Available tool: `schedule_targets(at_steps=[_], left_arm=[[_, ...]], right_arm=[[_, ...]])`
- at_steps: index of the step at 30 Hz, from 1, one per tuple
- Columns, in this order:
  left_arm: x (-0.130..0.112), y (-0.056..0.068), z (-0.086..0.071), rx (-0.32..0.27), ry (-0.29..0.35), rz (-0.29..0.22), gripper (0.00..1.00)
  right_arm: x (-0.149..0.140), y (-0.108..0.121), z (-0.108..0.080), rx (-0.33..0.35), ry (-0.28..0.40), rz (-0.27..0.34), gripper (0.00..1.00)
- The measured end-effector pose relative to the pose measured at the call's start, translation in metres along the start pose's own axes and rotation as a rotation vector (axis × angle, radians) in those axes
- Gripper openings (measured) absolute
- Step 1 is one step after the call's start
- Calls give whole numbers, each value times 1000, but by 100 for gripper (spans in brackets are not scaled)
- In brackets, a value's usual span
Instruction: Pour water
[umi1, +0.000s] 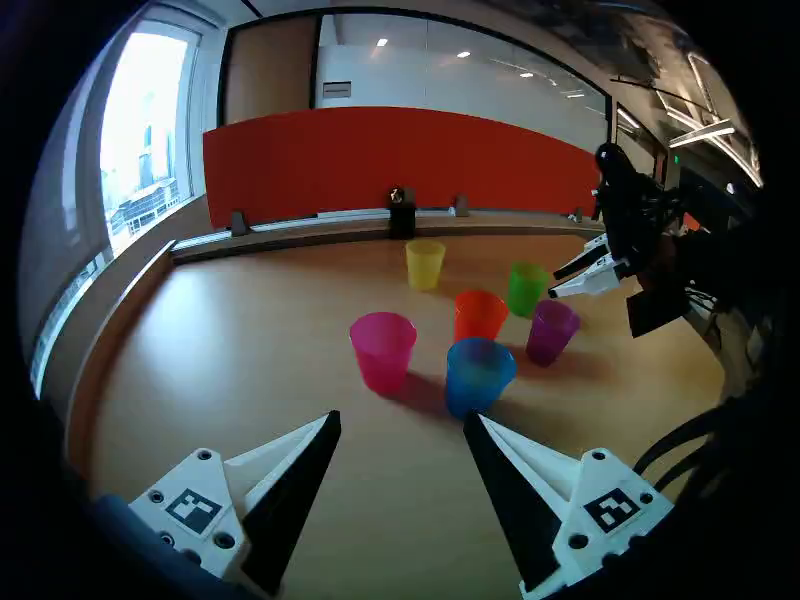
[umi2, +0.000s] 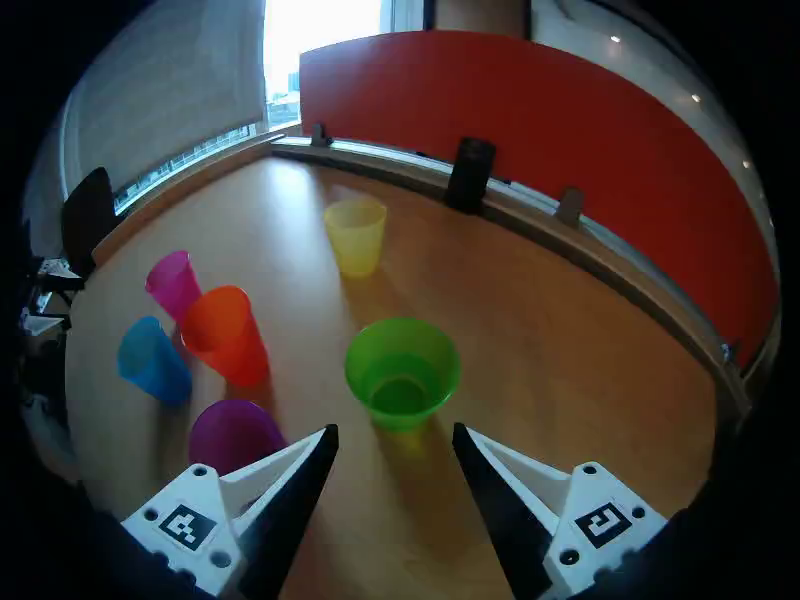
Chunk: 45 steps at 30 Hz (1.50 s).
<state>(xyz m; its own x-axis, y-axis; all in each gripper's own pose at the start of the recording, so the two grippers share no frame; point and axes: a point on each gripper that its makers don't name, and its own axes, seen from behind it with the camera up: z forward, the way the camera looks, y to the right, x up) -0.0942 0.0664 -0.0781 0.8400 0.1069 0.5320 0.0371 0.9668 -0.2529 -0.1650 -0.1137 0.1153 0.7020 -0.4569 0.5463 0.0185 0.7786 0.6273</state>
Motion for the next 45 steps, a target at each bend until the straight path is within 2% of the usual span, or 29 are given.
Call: schedule_targets(at_steps=[6,15,21,33,45], left_arm=[[1,-7,-2,34,3,-9,91],[8,-18,-4,82,23,-59,91],[11,-28,-6,116,28,-46,91],[26,-42,-9,150,65,-61,91],[41,-54,-10,167,120,-50,91]], right_arm=[[-2,-3,-25,-17,28,26,88],[0,0,-66,-78,87,73,88],[1,-3,-93,-117,129,105,88],[-8,-6,-143,-202,226,196,88],[-7,-3,-188,-309,386,277,88]])
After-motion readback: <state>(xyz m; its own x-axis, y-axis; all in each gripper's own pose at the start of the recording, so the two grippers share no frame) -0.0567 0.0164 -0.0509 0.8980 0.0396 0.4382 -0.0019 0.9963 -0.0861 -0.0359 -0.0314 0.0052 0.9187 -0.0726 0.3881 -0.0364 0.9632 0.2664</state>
